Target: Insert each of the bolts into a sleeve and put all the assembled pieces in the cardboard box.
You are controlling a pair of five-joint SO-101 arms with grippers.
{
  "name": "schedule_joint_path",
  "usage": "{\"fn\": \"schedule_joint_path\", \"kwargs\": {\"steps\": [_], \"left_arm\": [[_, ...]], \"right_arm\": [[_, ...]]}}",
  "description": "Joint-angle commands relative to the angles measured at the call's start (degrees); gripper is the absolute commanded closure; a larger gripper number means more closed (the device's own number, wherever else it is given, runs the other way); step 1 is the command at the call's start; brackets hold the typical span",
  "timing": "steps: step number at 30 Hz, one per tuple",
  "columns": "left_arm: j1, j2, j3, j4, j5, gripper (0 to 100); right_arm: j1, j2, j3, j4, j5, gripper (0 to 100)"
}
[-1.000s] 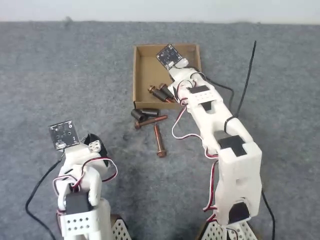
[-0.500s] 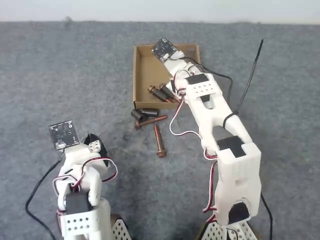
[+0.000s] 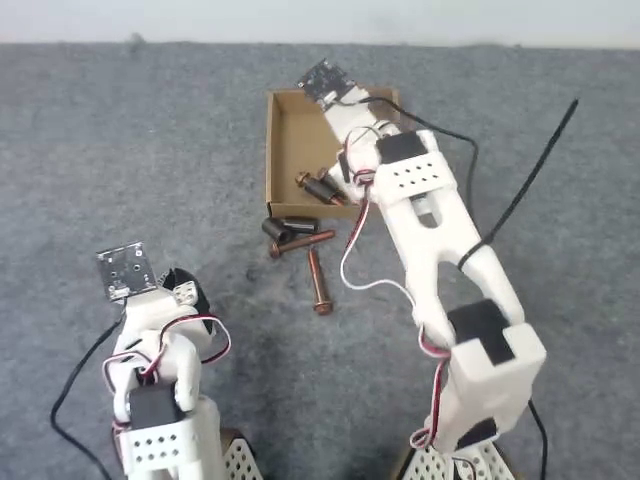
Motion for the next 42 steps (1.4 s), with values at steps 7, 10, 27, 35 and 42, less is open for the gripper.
{"fn": "schedule_joint_path", "kwargs": {"steps": [7,10,27,35,42], "left_arm": [[-0.35,-0.35,-0.57,-1.58,1.14,99],[-0.35,-0.35,-0.57,-1.58,1.14,99],[0.09,1.32,-1.89,0.18,0.88,99],[-0.26,26.64,-9.01,-10.37,-0.18,99],[-6.59,48.53,-17.98,-18.46,-0.09,99]], "right_arm": [[-5.67,-9.01,-3.34,20.7,-1.58,99.3],[-6.02,-10.24,-3.16,23.6,-1.23,99.3],[-12.44,-10.42,-1.67,26.51,-4.31,99.3],[-14.64,-10.42,5.19,15.16,-4.84,99.3],[-16.04,-9.36,5.98,10.24,-4.84,99.2]]}}
